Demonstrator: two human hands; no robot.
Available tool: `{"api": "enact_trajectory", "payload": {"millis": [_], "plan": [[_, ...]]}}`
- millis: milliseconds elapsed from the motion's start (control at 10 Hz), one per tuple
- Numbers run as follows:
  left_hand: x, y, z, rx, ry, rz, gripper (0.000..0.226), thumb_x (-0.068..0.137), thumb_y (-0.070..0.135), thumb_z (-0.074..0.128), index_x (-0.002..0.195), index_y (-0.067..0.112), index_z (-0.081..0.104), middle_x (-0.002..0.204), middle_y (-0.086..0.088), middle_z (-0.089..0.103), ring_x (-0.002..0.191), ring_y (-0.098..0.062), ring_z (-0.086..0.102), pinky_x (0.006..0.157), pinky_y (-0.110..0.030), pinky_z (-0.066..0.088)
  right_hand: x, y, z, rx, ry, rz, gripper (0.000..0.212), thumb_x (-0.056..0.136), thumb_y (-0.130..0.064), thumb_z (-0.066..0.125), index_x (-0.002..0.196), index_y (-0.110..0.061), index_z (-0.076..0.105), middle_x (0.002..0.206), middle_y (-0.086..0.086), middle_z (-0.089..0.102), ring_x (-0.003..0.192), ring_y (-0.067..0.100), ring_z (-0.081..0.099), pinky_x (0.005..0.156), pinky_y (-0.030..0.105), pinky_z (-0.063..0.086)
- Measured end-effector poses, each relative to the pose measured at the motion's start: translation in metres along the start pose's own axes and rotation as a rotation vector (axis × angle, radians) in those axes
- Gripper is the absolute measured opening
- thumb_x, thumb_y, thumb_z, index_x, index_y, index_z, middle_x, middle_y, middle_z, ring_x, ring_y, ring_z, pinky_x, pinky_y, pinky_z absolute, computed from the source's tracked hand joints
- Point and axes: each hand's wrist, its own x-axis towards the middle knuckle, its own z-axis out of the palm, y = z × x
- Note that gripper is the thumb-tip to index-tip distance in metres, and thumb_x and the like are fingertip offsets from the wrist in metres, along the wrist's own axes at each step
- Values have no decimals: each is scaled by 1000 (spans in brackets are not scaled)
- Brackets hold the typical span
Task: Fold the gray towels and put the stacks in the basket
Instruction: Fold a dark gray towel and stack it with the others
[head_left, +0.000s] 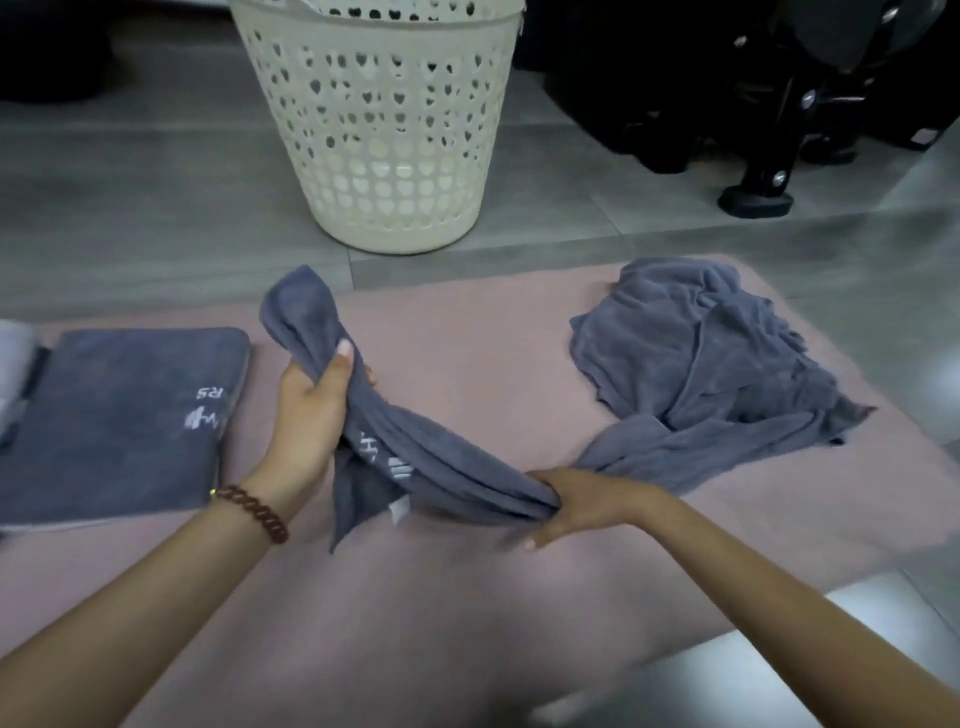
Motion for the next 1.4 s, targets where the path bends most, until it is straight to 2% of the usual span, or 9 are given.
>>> {"api": "enact_trajectory", "payload": {"millis": [100,400,600,700,800,1000,1200,1300,1400], "plan": [[8,3,-17,89,21,15,30,101,26,39,94,5,59,81,-1,66,72,1,64,63,-10,49,-13,-19,0,313,200,-123,28,93,-21,57,117,-9,57,110,8,66,103,21,62,90,32,50],[17,1,-41,239,-60,75,18,98,24,48,90,12,59,83,5,64,74,12,59,74,-14,47,-56,-124,-109,1360,729,-668,27,95,-8,45,120,-1,54,108,14,67,100,23,66,89,34,54],[35,7,-50,301,35,105,13,96,11,48,96,0,55,84,-16,55,79,-21,51,66,-22,40,-37,-126,-141,981,584,-803,50,93,-16,53,138,-23,32,144,8,42,130,22,45,104,32,41],[20,-10,-37,312,-48,-140,34,93,4,50,126,6,46,105,-7,53,89,-19,55,66,-15,44,8,-21,-75,-27,496,196,79,81,-36,70,142,-23,23,146,9,32,137,29,32,107,37,33],[4,-30,-23,429,-232,-131,32,90,-1,52,121,6,51,105,-6,54,92,-20,56,66,-14,43,4,72,-9,-332,562,628,40,94,-29,46,130,-16,37,136,12,45,125,30,44,107,42,33],[-9,-40,0,454,-447,-21,29,87,-5,54,100,21,55,118,-6,54,117,-21,51,95,-23,34,3,88,-16,-328,651,778,38,100,-30,35,133,-15,43,136,12,45,127,30,40,107,40,30],[-20,-38,-1,667,-761,356,77,62,65,66,130,50,34,144,14,30,136,-1,22,109,-14,18,-14,-33,-3,1125,365,-62,19,102,-20,35,96,-14,53,85,2,66,78,15,64,68,29,54],[-27,-55,-2,881,-704,504,66,74,58,62,131,30,45,129,3,53,121,-17,49,96,-30,39,-5,-65,16,980,157,-260,24,102,-17,34,120,-13,50,107,-1,62,102,15,60,91,30,49],[-28,-69,-9,796,-556,234,23,82,31,59,99,16,53,81,-3,63,77,-23,61,70,-38,49,12,-55,26,630,261,-230,33,100,-9,40,131,-10,49,126,2,55,118,13,51,100,22,40]]}}
